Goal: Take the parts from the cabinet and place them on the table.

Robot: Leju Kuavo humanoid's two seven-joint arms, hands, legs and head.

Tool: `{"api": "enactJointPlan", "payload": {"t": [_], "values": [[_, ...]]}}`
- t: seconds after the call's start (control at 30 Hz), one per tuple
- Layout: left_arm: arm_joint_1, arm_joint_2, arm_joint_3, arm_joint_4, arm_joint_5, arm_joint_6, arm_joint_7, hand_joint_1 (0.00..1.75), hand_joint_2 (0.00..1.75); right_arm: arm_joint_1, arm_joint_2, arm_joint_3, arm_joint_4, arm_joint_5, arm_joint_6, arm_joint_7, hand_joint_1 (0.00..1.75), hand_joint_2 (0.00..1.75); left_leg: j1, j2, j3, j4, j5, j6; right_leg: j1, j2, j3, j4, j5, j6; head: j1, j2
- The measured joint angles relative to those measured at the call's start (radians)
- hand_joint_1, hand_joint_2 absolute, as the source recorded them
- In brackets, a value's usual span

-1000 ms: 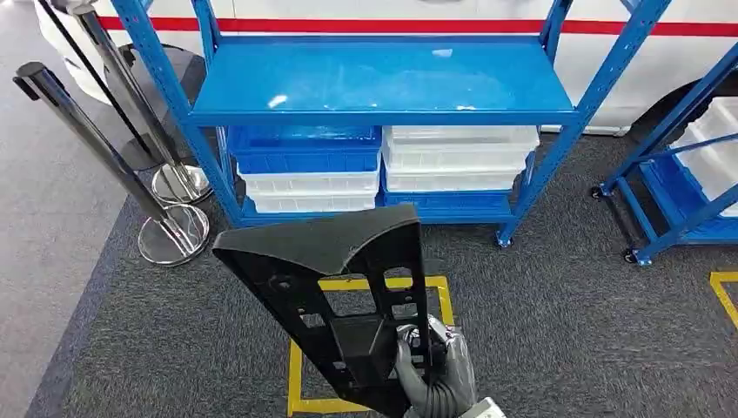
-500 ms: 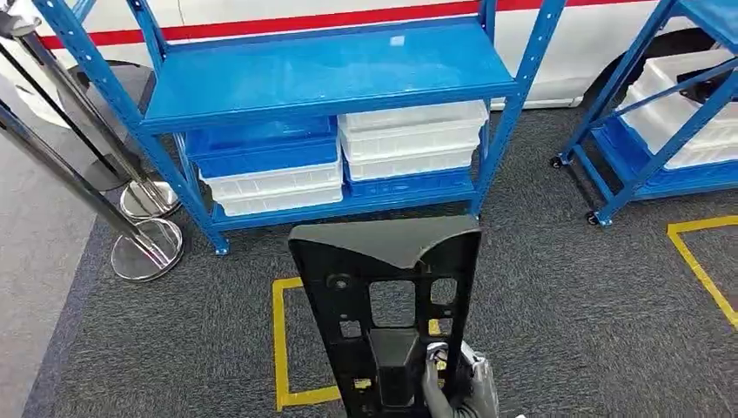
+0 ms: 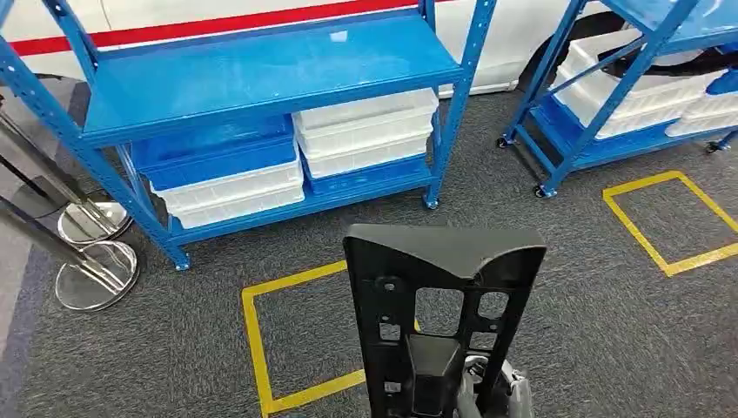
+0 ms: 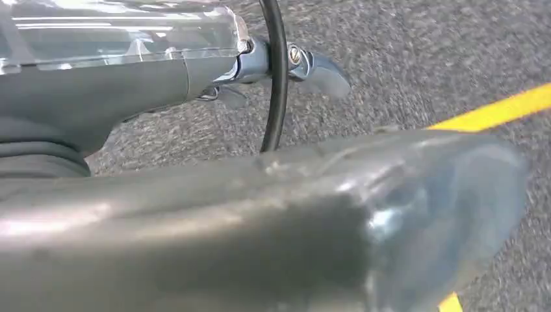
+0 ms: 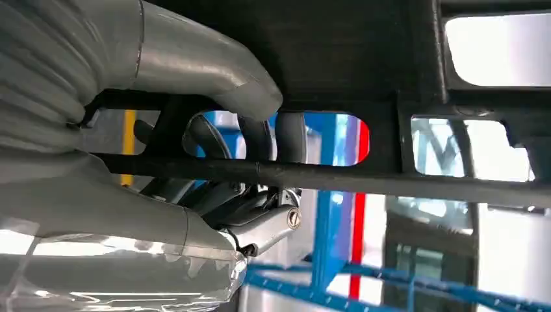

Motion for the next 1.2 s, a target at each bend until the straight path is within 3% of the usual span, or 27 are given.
{"api": "enactJointPlan", "payload": {"t": [0.07, 0.1, 0.13, 0.27, 0.3, 0.33, 0.37, 0.43, 0.47, 0.5, 0.57, 0.6, 0.63, 0.67, 0.77, 0.8, 0.83, 0.87, 0.93, 0.97, 1.0, 1.03, 1.07, 1.1, 1.13, 1.17, 1.2], "values": [[-0.003, 0.0, 0.001, 0.0, 0.0, -0.003, 0.0, 0.0, 0.0, 0.004, 0.005, -0.01, 0.0, 0.005, 0.002, 0.0, 1.75, 1.75, 0.0, 0.02, 0.004, 0.0, -0.003, -0.004, 0.001, -0.021, 0.081, -0.153, 0.083, -0.006, 0.0, 0.0], [-0.004, -0.001, 0.001, 0.0, 0.0, -0.003, 0.0, 0.0, 0.0, 0.004, 0.009, -0.013, 0.0, 0.007, 0.002, 0.0, 1.75, 1.75, -0.002, 0.03, 0.009, 0.0, -0.005, -0.007, 0.004, -0.053, 0.13, -0.24, 0.117, -0.013, 0.0, 0.0], [-0.003, -0.002, 0.001, 0.0, 0.0, -0.004, 0.0, 0.0, 0.0, 0.002, 0.012, -0.016, 0.0, 0.008, 0.003, 0.0, 1.75, 1.75, -0.008, 0.039, 0.01, 0.003, -0.009, -0.013, 0.017, -0.096, 0.147, -0.279, 0.103, -0.021, 0.0, 0.0], [-0.01, -0.002, 0.003, 0.0, -0.005, -0.003, -0.005, 0.0, 0.0, 0.01, 0.04, -0.038, 0.0, 0.029, 0.016, -0.011, 1.75, 1.75, -0.013, 0.08, 0.016, 0.003, -0.011, -0.034, 0.017, -0.049, 0.131, -0.282, 0.112, -0.044, 0.0, 0.0], [-0.011, -0.002, 0.003, 0.0, -0.008, -0.002, -0.006, 0.0, 0.0, 0.015, 0.05, -0.043, 0.0, 0.035, 0.019, -0.016, 1.75, 1.75, -0.005, 0.046, 0.011, 0.017, -0.029, -0.042, 0.009, -0.04, 0.135, -0.289, 0.119, -0.052, 0.0, 0.0], [-0.011, -0.005, 0.004, 0.0, -0.012, -0.001, -0.007, 0.0, 0.0, 0.015, 0.059, -0.048, -0.002, 0.04, 0.02, -0.019, 1.75, 1.75, -0.003, -0.007, -0.004, 0.057, -0.062, -0.046, 0.008, -0.029, 0.133, -0.289, 0.123, -0.059, 0.0, 0.0], [-0.007, -0.006, 0.006, 0.0, -0.011, 0.001, -0.007, 0.0, 0.0, 0.015, 0.067, -0.05, -0.003, 0.045, 0.021, -0.022, 1.75, 1.75, -0.001, -0.032, -0.032, 0.125, -0.104, -0.048, 0.008, -0.019, 0.129, -0.289, 0.125, -0.064, 0.0, 0.0], [0.0, -0.006, 0.013, 0.0, -0.011, 0.006, -0.006, 0.0, 0.0, 0.019, 0.079, -0.062, -0.003, 0.051, 0.035, -0.036, 1.75, 1.75, -0.001, -0.046, -0.096, 0.272, -0.169, -0.053, 0.01, 0.007, 0.124, -0.287, 0.127, -0.066, 0.0, 0.0], [0.002, -0.006, 0.018, 0.0, -0.011, 0.008, -0.005, 0.0, 0.0, 0.025, 0.09, -0.072, -0.005, 0.051, 0.044, -0.043, 1.75, 1.75, -0.001, -0.048, -0.115, 0.316, -0.173, -0.054, 0.01, 0.024, 0.122, -0.283, 0.128, -0.066, 0.0, 0.0], [0.003, -0.006, 0.019, 0.0, -0.011, 0.009, -0.004, 0.0, 0.0, 0.031, 0.1, -0.08, -0.007, 0.048, 0.052, -0.048, 1.75, 1.75, -0.001, -0.048, -0.109, 0.302, -0.151, -0.055, 0.01, 0.037, 0.121, -0.28, 0.128, -0.066, 0.0, 0.0], [0.002, -0.007, 0.022, 0.0, -0.011, 0.009, -0.004, 0.0, 0.0, 0.034, 0.113, -0.093, -0.011, 0.039, 0.061, -0.055, 1.75, 1.75, 0.003, -0.056, -0.045, 0.165, -0.065, -0.053, 0.008, 0.065, 0.12, -0.271, 0.126, -0.063, 0.0, 0.0], [0.003, -0.007, 0.025, 0.0, -0.012, 0.009, -0.005, 0.0, 0.0, 0.036, 0.118, -0.098, -0.015, 0.035, 0.063, -0.058, 1.75, 1.75, 0.007, -0.086, -0.004, 0.075, -0.021, -0.053, 0.007, 0.079, 0.117, -0.262, 0.123, -0.058, 0.0, 0.0], [0.004, -0.007, 0.028, 0.0, -0.012, 0.007, -0.005, 0.0, 0.0, 0.036, 0.124, -0.102, -0.017, 0.031, 0.065, -0.059, 1.75, 1.75, 0.01, -0.141, 0.007, 0.048, -0.036, -0.05, 0.011, 0.09, 0.11, -0.254, 0.121, -0.052, 0.0, 0.0], [0.004, -0.008, 0.031, 0.0, -0.012, 0.006, -0.006, 0.0, 0.0, 0.035, 0.127, -0.105, -0.019, 0.029, 0.067, -0.06, 1.75, 1.75, 0.01, -0.143, 0.008, 0.026, -0.041, -0.045, 0.011, 0.103, 0.098, -0.243, 0.122, -0.045, 0.0, 0.0], [-0.001, -0.01, 0.038, 0.0, -0.014, 0.006, -0.007, 0.0, 0.0, 0.044, 0.134, -0.112, -0.025, 0.025, 0.068, -0.062, 1.75, 1.75, 0.003, -0.111, 0.006, 0.035, -0.034, -0.028, 0.006, 0.136, 0.083, -0.251, 0.138, -0.02, 0.0, 0.0], [-0.003, -0.016, 0.04, 0.0, -0.015, 0.005, -0.009, 0.0, 0.0, 0.045, 0.135, -0.116, -0.027, 0.022, 0.068, -0.061, 1.75, 1.75, 0.013, -0.096, 0.005, 0.023, -0.026, -0.016, 0.005, 0.129, 0.081, -0.241, 0.132, -0.018, 0.0, 0.0], [-0.004, -0.016, 0.042, 0.0, -0.017, 0.005, -0.012, 0.0, 0.0, 0.047, 0.136, -0.118, -0.029, 0.018, 0.067, -0.062, 1.75, 1.75, 0.01, -0.085, 0.007, 0.02, -0.023, -0.011, 0.009, 0.072, 0.07, -0.216, 0.11, -0.015, 0.001, 0.0], [-0.003, -0.016, 0.043, 0.0, -0.021, 0.005, -0.016, 0.0, 0.0, 0.045, 0.136, -0.12, -0.031, 0.016, 0.068, -0.062, 1.75, 1.75, 0.009, -0.071, 0.006, 0.019, -0.021, -0.004, 0.009, 0.032, 0.044, -0.16, 0.07, -0.01, 0.0, 0.0], [0.002, -0.016, 0.045, -0.001, -0.022, 0.0, -0.025, 0.0, 0.0, 0.042, 0.136, -0.122, -0.031, 0.009, 0.069, -0.062, 1.75, 1.75, 0.003, -0.037, 0.002, 0.021, -0.021, -0.004, 0.005, 0.006, -0.026, -0.006, -0.006, -0.001, 0.001, 0.0], [0.003, -0.016, 0.047, -0.001, -0.022, -0.002, -0.027, 0.0, 0.0, 0.042, 0.136, -0.123, -0.031, 0.007, 0.069, -0.062, 1.75, 1.75, 0.002, -0.021, 0.0, 0.021, -0.021, -0.004, 0.003, 0.002, -0.046, 0.041, -0.018, 0.001, 0.0, 0.0], [0.002, -0.016, 0.048, -0.001, -0.023, -0.004, -0.029, 0.0, 0.0, 0.043, 0.136, -0.125, -0.031, 0.006, 0.071, -0.062, 1.75, 1.75, 0.0, -0.005, 0.0, 0.022, -0.021, -0.004, 0.002, 0.0, -0.043, 0.041, -0.006, 0.002, 0.001, 0.0], [0.0, -0.016, 0.049, -0.001, -0.023, -0.005, -0.03, 0.0, 0.0, 0.043, 0.136, -0.129, -0.031, 0.006, 0.072, -0.061, 1.75, 1.75, 0.0, 0.009, 0.001, 0.022, -0.022, -0.005, 0.001, -0.004, -0.016, -0.007, 0.027, 0.001, 0.001, 0.0], [-0.002, -0.017, 0.05, -0.001, -0.024, -0.006, -0.03, 0.0, 0.0, 0.043, 0.136, -0.13, -0.031, 0.005, 0.072, -0.062, 1.75, 1.75, -0.002, 0.02, 0.003, 0.021, -0.024, -0.006, 0.002, -0.012, 0.033, -0.092, 0.068, -0.004, 0.001, 0.0], [-0.005, -0.018, 0.05, -0.001, -0.024, -0.006, -0.031, 0.0, 0.0, 0.042, 0.136, -0.131, -0.032, 0.005, 0.072, -0.062, 1.75, 1.75, -0.002, 0.03, 0.006, 0.021, -0.025, -0.008, 0.005, -0.036, 0.087, -0.185, 0.104, -0.012, 0.001, 0.0], [-0.006, -0.02, 0.05, -0.001, -0.024, -0.006, -0.032, 0.0, 0.0, 0.042, 0.136, -0.132, -0.033, 0.005, 0.072, -0.062, 1.75, 1.75, -0.003, 0.039, 0.01, 0.021, -0.027, -0.011, 0.014, -0.096, 0.124, -0.254, 0.102, -0.023, 0.0, 0.0], [-0.005, -0.021, 0.051, -0.001, -0.024, -0.006, -0.033, 0.0, 0.0, 0.039, 0.136, -0.132, -0.033, 0.005, 0.072, -0.061, 1.75, 1.75, -0.01, 0.048, 0.01, 0.024, -0.031, -0.018, 0.023, -0.102, 0.125, -0.261, 0.103, -0.032, 0.0, 0.0], [-0.007, -0.021, 0.051, -0.001, -0.024, -0.006, -0.033, 0.0, 0.0, 0.039, 0.138, -0.133, -0.034, 0.002, 0.074, -0.062, 1.75, 1.75, -0.007, 0.055, 0.011, 0.022, -0.03, -0.022, 0.026, -0.084, 0.121, -0.259, 0.104, -0.037, 0.0, 0.0]]}}
